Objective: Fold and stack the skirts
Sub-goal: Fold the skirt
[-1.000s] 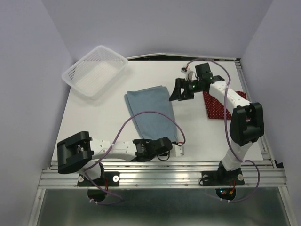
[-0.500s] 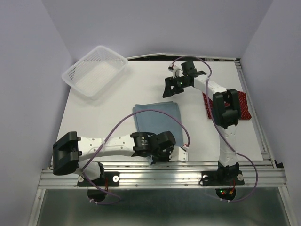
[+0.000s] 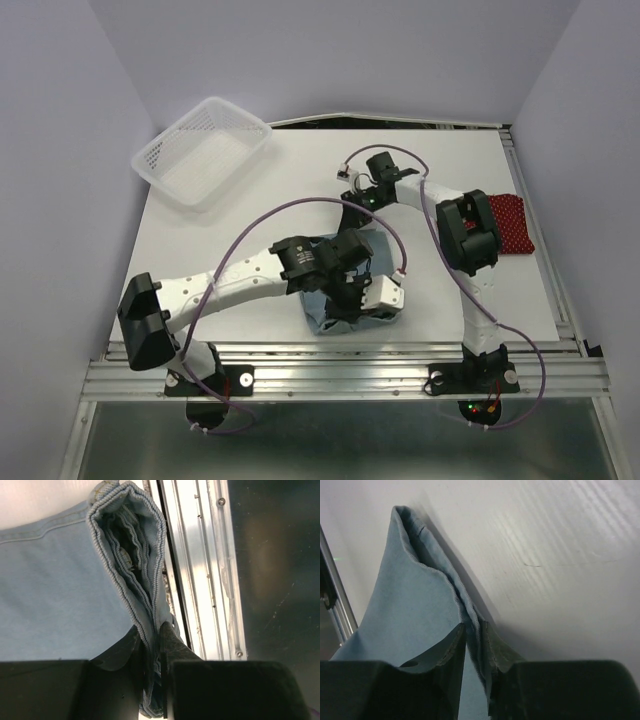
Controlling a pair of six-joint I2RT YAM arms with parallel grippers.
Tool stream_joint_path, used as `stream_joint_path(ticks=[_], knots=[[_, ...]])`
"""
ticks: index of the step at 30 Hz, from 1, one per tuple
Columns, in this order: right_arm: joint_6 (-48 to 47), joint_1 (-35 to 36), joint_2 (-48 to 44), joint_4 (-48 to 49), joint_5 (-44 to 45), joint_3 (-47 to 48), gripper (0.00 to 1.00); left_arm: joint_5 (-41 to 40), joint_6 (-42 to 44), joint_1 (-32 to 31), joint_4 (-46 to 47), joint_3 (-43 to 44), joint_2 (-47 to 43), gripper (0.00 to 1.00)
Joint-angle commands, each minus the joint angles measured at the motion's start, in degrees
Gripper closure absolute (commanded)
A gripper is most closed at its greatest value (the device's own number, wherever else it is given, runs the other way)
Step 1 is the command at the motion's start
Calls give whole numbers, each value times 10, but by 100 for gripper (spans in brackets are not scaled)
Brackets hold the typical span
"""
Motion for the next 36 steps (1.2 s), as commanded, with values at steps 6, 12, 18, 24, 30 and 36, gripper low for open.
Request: stream_joint_path(ticks=[6, 12, 18, 24, 30, 36], knots=[[-3, 13, -17, -4, -83, -54, 76, 21, 141, 88, -109, 129, 77, 94], [10, 18, -19, -4, -107, -57, 76, -2, 198, 153, -125, 189, 145, 94], [18, 18, -11, -4, -121, -45, 76, -37, 229, 202, -94, 215, 199, 94], [19, 18, -3, -9, -136, -35, 76, -75, 252, 230, -58, 239, 236, 94], [14, 18, 10, -13, -144, -30, 76, -114, 262, 235, 2, 224, 237, 94], [18, 18, 21, -12, -152, -23, 76, -148, 283, 235, 51, 207, 250, 93]])
